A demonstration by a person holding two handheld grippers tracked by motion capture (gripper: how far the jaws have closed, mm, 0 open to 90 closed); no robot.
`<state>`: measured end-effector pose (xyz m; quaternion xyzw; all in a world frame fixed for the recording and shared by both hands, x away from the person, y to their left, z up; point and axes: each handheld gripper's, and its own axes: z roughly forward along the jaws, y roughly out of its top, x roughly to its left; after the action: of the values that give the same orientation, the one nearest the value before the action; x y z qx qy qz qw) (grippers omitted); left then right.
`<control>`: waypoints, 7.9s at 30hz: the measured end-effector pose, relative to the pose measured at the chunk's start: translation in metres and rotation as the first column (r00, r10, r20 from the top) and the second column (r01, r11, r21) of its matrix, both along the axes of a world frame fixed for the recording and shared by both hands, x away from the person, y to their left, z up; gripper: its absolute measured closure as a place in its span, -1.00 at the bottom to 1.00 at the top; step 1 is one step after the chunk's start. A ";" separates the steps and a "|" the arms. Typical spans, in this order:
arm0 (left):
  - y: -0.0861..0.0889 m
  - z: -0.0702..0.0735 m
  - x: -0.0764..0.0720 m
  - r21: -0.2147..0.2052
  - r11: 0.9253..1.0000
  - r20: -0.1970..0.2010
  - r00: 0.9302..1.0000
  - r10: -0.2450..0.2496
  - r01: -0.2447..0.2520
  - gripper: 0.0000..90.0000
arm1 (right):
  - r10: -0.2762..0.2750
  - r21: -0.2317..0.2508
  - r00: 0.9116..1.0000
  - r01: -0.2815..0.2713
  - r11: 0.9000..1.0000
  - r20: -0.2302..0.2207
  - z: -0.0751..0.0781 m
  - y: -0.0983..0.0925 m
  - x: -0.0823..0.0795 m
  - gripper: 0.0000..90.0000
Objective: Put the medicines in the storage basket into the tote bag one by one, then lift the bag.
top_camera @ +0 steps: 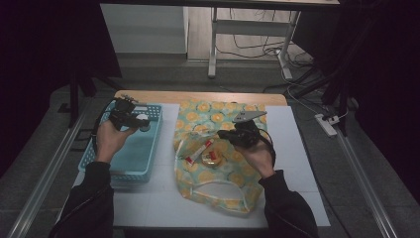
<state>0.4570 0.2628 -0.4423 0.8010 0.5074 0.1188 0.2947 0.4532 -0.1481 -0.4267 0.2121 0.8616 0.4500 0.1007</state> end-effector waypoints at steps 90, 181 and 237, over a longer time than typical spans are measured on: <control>-0.199 -0.003 -0.039 -0.033 0.876 0.062 0.876 -0.478 0.481 0.12 | -0.009 0.009 1.000 0.009 1.000 0.009 0.001 -0.002 0.000 0.99; -0.187 -0.028 -0.085 -0.148 0.837 0.144 0.848 -0.509 0.527 -0.95 | 0.008 0.001 1.000 -0.008 1.000 0.000 0.000 0.001 -0.001 0.99; -0.212 -0.085 -0.089 0.068 0.860 -0.001 0.862 -0.507 0.506 -0.28 | 0.012 -0.012 1.000 -0.012 1.000 0.003 0.000 0.003 -0.004 0.99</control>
<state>0.3675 0.0511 -0.5273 0.9142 0.2727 0.0606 0.2935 0.4494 -0.1455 -0.4265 0.2057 0.8654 0.4457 0.1007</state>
